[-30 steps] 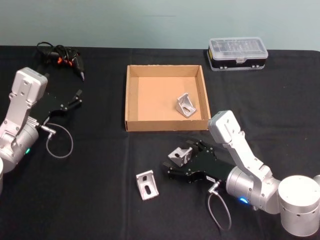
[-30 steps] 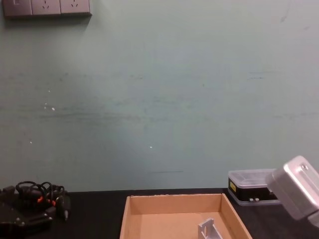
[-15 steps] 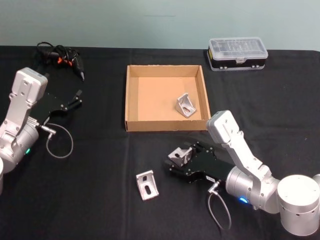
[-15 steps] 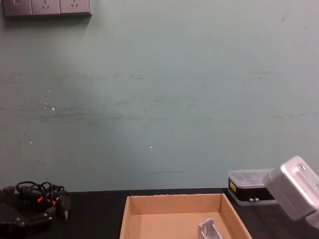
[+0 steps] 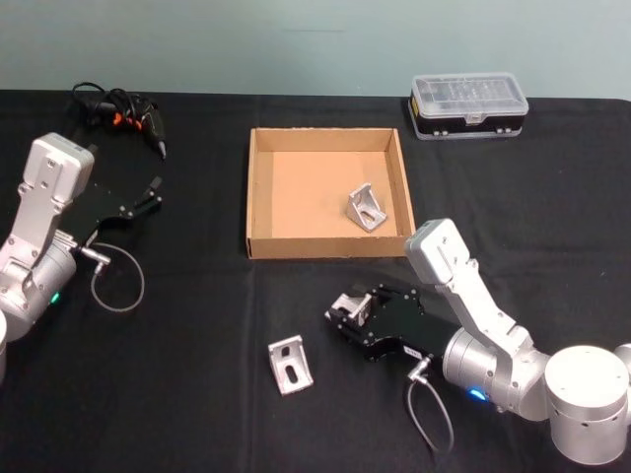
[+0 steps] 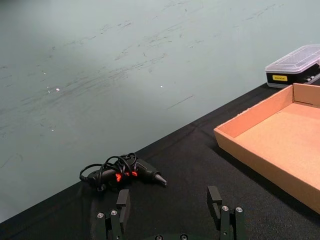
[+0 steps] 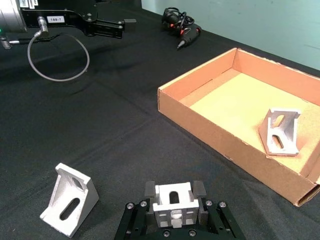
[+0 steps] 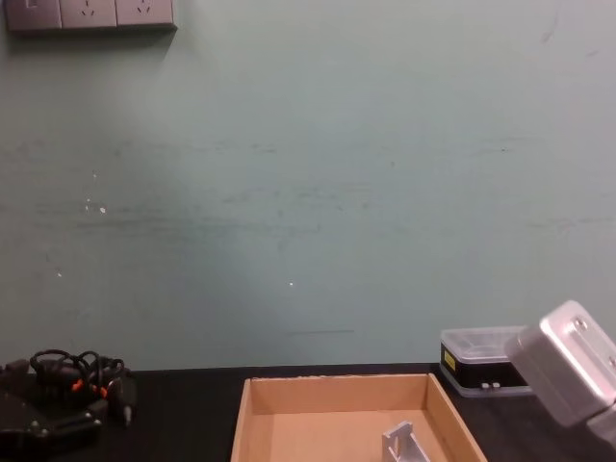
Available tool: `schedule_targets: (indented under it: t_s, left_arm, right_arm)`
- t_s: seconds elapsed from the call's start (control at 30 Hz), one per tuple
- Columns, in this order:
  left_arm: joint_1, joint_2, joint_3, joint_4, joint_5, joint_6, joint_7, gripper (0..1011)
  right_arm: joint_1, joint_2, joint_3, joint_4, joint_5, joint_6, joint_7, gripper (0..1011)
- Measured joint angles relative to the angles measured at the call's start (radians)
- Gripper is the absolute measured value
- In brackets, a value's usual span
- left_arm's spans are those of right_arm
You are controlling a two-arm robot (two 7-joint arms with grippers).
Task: Use one hand to pick up the angle iron from the table and place it into the box.
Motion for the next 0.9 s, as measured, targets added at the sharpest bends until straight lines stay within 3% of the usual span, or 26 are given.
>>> schedule_targets:
  t_s: [0.3, 0.67, 0.9]
  left_arm:
    - [0.0, 0.0, 0.0, 0.0, 0.0, 0.0, 0.0, 1011]
    - [0.0, 0.0, 0.0, 0.0, 0.0, 0.0, 0.0, 1011]
    - [0.0, 0.0, 0.0, 0.0, 0.0, 0.0, 0.0, 1011]
  right_arm:
    - [-0.01, 0.004, 0.011, -0.03, 0.003, -0.011, -0.001, 460]
    - [-0.042, 0.047, 0.08, -0.164, 0.031, -0.024, -0.016, 460]
    - [0.0, 0.035, 0.112, -0.172, 0.037, -0.039, -0.041, 460]
